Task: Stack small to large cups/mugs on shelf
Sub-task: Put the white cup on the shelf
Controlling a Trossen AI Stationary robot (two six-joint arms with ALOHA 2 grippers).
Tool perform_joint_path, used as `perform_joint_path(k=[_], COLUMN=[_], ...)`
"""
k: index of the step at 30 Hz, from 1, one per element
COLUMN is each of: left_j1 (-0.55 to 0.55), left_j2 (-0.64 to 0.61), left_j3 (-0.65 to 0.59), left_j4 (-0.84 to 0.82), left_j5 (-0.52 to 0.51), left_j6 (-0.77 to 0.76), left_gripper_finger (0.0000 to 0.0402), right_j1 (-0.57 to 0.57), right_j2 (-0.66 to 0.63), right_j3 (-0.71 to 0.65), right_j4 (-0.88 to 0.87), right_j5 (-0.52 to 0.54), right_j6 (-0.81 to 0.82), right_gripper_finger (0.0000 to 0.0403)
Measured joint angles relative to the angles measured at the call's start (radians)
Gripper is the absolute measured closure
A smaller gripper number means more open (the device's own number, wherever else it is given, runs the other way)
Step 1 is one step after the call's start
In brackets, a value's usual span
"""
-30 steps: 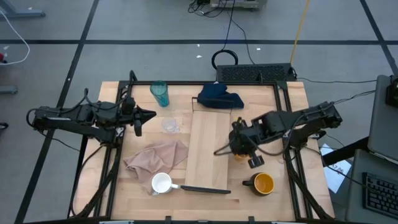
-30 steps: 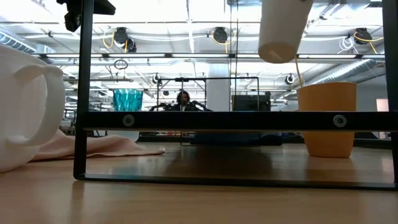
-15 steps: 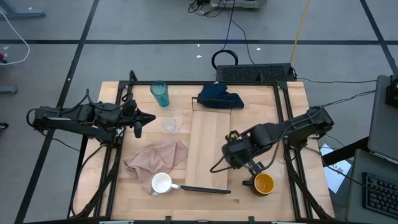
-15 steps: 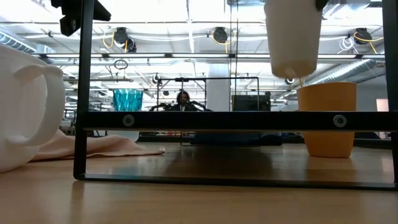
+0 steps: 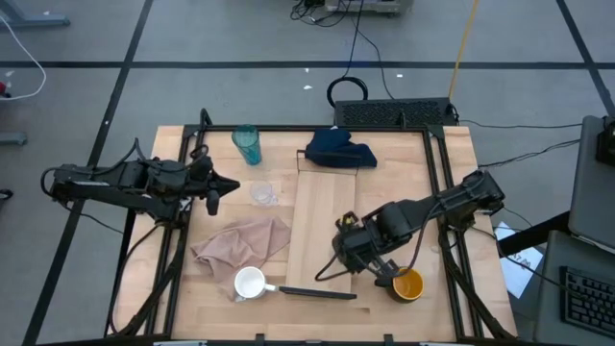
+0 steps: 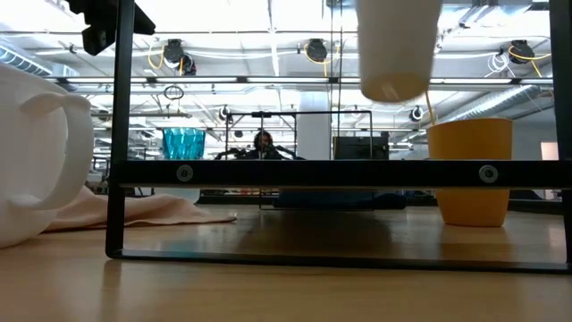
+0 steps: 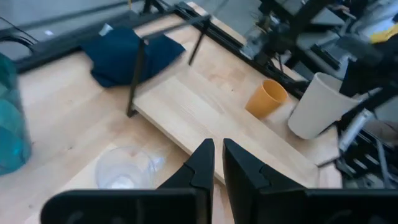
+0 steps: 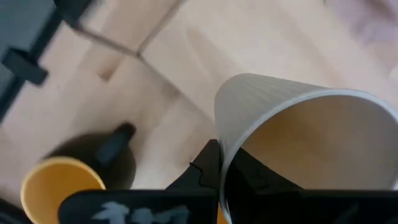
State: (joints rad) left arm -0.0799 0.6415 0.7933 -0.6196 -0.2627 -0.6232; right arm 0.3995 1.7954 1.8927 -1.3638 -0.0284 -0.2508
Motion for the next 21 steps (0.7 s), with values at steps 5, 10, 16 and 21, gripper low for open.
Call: perform_joint_path(k=[5,10,16,21], left_j1=[0.0,0.0,0.0,0.0], left_j2=[0.0,0.0,0.0,0.0], left_j3=[0.0,0.0,0.0,0.0], left_j4=[-0.033,-0.052,-0.053,-0.088], left_j5=[0.088,0.112,0.14,0.142], left_j6=[0.012,0.041,0.05,0.065], left_gripper_finger=[0.0369,0.0369,0.0369,0.0369], right_j1=[0.035,0.041,0.041,0.042], right_j2=[0.06,0.127,0.17,0.172], right_j3=[0.074,0.105,0.111,0.111], right_j4=[0.033,0.019,0.021,0.024], right_j5=[-0.004,-0.004,-0.012,-0.03], right_j6=[0.011,0.065,0.14,0.198], right_gripper_finger=[0.0403,0.0403,0.0403,0.0403])
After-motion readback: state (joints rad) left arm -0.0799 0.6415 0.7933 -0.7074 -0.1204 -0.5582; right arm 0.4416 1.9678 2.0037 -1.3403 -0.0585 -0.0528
